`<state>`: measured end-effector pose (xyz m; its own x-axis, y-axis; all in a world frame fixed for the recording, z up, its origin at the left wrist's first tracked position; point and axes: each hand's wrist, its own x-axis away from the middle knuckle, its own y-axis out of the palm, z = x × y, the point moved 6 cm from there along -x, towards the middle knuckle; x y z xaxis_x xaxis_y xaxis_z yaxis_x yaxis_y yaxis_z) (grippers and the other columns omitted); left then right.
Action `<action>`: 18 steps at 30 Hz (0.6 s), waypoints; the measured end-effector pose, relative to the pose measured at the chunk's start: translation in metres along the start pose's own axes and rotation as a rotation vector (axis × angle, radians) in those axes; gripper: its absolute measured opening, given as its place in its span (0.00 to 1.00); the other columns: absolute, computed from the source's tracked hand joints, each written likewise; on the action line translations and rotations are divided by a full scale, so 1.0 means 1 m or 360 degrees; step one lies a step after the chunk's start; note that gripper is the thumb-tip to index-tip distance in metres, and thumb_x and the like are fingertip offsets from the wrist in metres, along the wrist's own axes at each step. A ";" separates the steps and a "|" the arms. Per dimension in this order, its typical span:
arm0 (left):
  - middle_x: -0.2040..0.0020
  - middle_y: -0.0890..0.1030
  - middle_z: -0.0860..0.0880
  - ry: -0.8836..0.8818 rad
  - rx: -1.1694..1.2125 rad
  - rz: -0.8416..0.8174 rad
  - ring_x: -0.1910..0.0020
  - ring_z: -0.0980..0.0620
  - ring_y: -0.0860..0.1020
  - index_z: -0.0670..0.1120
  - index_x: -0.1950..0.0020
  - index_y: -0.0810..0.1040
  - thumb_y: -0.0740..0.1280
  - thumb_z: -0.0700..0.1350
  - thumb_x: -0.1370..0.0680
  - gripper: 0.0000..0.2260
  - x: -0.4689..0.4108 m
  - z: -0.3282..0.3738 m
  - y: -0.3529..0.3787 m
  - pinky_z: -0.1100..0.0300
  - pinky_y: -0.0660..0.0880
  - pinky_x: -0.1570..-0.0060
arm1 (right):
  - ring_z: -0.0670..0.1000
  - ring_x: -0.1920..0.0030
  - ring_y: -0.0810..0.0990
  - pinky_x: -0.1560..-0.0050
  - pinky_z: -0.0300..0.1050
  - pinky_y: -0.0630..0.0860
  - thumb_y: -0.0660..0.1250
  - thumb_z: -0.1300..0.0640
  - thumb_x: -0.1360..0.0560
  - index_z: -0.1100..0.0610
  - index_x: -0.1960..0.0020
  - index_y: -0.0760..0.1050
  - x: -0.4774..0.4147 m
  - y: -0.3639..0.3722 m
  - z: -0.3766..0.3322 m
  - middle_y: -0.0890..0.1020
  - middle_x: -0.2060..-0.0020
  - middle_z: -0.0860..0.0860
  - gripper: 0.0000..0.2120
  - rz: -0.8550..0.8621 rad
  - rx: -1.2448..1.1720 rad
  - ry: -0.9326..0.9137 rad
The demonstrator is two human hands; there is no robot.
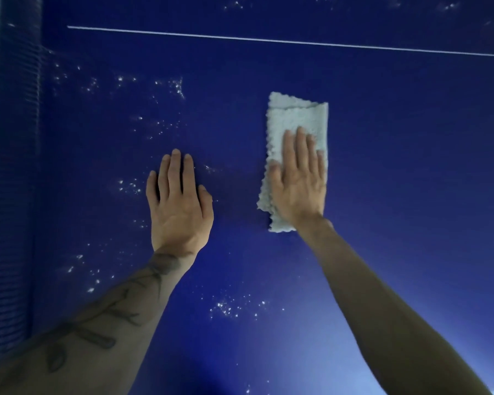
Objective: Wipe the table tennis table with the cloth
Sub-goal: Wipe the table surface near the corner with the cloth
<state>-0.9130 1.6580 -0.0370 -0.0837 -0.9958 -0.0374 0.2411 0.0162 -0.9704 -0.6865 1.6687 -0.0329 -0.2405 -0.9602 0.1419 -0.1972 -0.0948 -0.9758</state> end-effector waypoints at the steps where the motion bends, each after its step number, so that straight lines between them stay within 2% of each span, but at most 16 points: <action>1: 0.16 0.60 0.41 0.0001 0.0008 0.0004 0.17 0.41 0.57 0.39 0.17 0.60 0.54 0.46 0.14 0.25 0.000 0.000 0.000 0.41 0.53 0.18 | 0.53 0.14 0.43 0.14 0.56 0.42 0.45 0.42 0.12 0.52 0.13 0.44 0.006 0.005 -0.017 0.46 0.13 0.53 0.32 0.0007 -0.0003 -0.0079; 4: 0.16 0.60 0.41 0.0016 0.0016 0.0007 0.17 0.41 0.58 0.39 0.17 0.60 0.51 0.47 0.14 0.25 0.000 0.000 -0.001 0.41 0.53 0.18 | 0.54 0.14 0.46 0.14 0.57 0.47 0.48 0.44 0.12 0.53 0.13 0.50 0.053 0.021 -0.052 0.50 0.13 0.53 0.31 -0.0032 0.0023 -0.0550; 6: 0.16 0.60 0.41 0.0028 -0.0018 0.0016 0.17 0.41 0.58 0.40 0.17 0.60 0.50 0.48 0.14 0.25 0.000 0.000 0.000 0.41 0.53 0.18 | 0.53 0.14 0.48 0.15 0.57 0.50 0.51 0.45 0.12 0.53 0.13 0.53 0.081 0.025 -0.039 0.52 0.13 0.52 0.30 -0.0051 0.0059 -0.0801; 8: 0.16 0.60 0.40 0.0029 -0.0029 0.0027 0.17 0.41 0.58 0.40 0.17 0.60 0.51 0.48 0.13 0.25 0.001 -0.001 0.001 0.41 0.54 0.18 | 0.53 0.14 0.51 0.15 0.57 0.51 0.54 0.45 0.13 0.52 0.13 0.55 0.081 0.017 -0.003 0.55 0.14 0.52 0.30 -0.0025 0.0070 -0.0735; 11: 0.16 0.59 0.41 0.0030 -0.0009 0.0009 0.16 0.41 0.57 0.40 0.17 0.60 0.52 0.48 0.13 0.25 0.003 0.000 0.002 0.41 0.53 0.18 | 0.53 0.14 0.49 0.15 0.57 0.48 0.49 0.43 0.13 0.53 0.13 0.52 0.055 0.001 0.040 0.53 0.14 0.52 0.31 0.0010 0.0057 -0.0278; 14: 0.16 0.59 0.42 0.0020 0.0096 -0.0046 0.16 0.42 0.56 0.40 0.17 0.60 0.51 0.48 0.13 0.25 0.004 0.001 -0.001 0.43 0.51 0.17 | 0.54 0.14 0.45 0.14 0.57 0.44 0.45 0.42 0.13 0.53 0.12 0.47 0.040 0.001 0.020 0.48 0.13 0.53 0.32 0.0016 -0.0018 -0.0038; 16: 0.16 0.60 0.42 0.0049 0.0163 -0.0047 0.17 0.42 0.58 0.40 0.17 0.61 0.51 0.48 0.13 0.25 0.011 0.002 -0.006 0.43 0.51 0.17 | 0.54 0.14 0.45 0.14 0.56 0.43 0.46 0.43 0.13 0.53 0.12 0.47 0.052 0.011 -0.009 0.48 0.13 0.53 0.32 -0.0013 -0.0003 -0.0181; 18: 0.16 0.61 0.42 0.0063 0.0184 -0.0023 0.17 0.41 0.59 0.40 0.18 0.62 0.51 0.48 0.13 0.25 0.028 0.001 -0.016 0.43 0.52 0.18 | 0.54 0.14 0.46 0.14 0.56 0.44 0.48 0.44 0.13 0.54 0.13 0.50 0.085 0.019 -0.030 0.50 0.13 0.54 0.31 -0.0045 0.0024 -0.0520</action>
<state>-0.9183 1.6301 -0.0227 -0.1253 -0.9915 -0.0352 0.3491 -0.0108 -0.9370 -0.7391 1.5935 -0.0348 0.0831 -0.9904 0.1102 -0.1847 -0.1239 -0.9750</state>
